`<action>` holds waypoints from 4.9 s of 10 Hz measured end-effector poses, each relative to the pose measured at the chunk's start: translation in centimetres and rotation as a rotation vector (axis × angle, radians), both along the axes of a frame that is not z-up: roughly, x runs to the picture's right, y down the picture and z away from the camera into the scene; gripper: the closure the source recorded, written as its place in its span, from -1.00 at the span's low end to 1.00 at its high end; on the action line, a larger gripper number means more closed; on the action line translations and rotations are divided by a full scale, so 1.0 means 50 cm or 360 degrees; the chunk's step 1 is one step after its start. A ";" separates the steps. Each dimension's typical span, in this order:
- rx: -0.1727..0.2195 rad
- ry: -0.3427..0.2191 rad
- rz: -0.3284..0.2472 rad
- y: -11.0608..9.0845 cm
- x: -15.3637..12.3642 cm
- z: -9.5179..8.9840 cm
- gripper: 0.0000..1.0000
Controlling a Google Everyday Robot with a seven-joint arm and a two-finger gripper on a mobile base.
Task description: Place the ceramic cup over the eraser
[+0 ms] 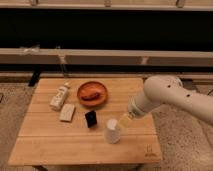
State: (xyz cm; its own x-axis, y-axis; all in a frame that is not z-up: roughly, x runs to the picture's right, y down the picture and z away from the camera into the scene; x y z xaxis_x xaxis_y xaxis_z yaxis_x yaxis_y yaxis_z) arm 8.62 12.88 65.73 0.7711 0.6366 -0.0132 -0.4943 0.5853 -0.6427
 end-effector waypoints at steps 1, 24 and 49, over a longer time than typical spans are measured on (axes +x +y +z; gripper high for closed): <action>0.0000 0.0000 0.0000 0.000 0.000 0.000 -0.60; 0.0004 -0.0012 -0.0060 0.013 -0.019 0.026 -0.60; 0.0172 -0.0042 -0.0475 -0.131 -0.122 0.002 1.00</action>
